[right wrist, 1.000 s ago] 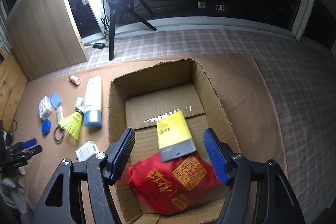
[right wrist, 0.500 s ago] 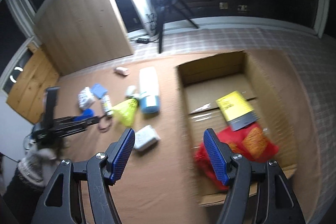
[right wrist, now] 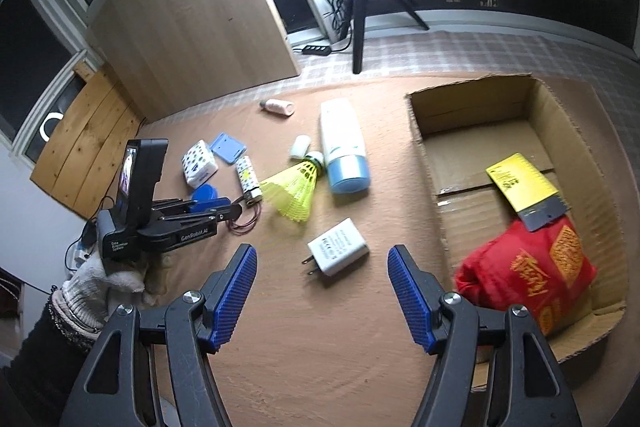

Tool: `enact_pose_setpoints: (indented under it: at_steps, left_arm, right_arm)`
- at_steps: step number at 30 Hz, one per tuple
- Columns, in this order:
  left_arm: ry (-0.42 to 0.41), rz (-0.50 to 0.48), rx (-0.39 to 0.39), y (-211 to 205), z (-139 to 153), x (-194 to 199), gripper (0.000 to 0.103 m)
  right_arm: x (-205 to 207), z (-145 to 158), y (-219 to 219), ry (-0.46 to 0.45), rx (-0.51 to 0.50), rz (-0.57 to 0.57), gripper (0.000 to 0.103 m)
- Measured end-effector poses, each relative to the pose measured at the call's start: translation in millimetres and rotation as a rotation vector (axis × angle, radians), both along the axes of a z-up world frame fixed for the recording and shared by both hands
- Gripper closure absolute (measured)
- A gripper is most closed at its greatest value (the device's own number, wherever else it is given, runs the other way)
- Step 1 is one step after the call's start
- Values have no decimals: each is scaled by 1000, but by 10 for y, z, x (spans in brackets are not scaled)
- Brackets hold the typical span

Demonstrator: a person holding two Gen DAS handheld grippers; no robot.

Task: Organize objects
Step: 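Carry the yellow card with the right tool and drop it into the box, then grasp the patterned lighter with the left tool and lift it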

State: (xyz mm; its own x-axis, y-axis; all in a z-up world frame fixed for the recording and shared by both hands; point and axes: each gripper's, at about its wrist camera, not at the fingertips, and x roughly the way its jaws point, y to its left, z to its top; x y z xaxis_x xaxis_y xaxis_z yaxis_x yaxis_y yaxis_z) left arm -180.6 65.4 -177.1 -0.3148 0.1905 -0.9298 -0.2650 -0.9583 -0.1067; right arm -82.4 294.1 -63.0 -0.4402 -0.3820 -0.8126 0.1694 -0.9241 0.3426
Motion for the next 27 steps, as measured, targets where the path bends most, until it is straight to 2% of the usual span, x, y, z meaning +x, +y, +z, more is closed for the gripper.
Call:
enact_pose_setpoints:
  at_steps: [16,17,19,20,22,27]
  left_arm:
    - [-6,-20,97,-97,-22,702,84]
    - [-19,-13,111,-117,-14,720,84]
    - [-60,23,215,-202,24,713,89]
    - [-39,39,226,-227,82,700,89]
    - [-7,42,191,-206,146,655,89]
    - [10,24,132,-62,181,340,89]
  right_arm:
    - [-122,-194,-331,-39,-7,73,39]
    - [-128,-196,-348,-41,-9,78,39]
    - [-136,-198,-379,-40,-9,85,39]
    - [-141,-195,-396,-38,-8,86,39]
    - [-141,-199,-420,-39,-9,89,39]
    - [-102,-217,-436,-45,-12,91,39]
